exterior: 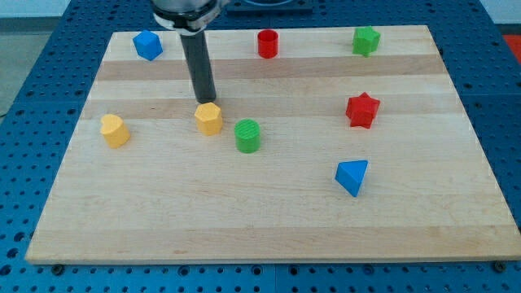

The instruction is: Move the green circle to the bottom left

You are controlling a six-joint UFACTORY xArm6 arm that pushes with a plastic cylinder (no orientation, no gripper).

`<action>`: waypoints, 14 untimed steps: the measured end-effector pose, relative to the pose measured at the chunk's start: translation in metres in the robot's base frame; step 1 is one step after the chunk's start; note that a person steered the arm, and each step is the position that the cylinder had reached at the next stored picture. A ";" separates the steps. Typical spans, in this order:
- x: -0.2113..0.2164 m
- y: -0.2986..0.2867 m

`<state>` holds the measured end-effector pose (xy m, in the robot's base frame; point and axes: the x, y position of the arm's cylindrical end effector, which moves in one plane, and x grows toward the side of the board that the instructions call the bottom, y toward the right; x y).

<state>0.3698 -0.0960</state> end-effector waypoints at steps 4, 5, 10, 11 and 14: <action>0.112 0.054; 0.119 0.061; 0.174 -0.071; 0.174 -0.075; 0.159 -0.057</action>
<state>0.5284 -0.1527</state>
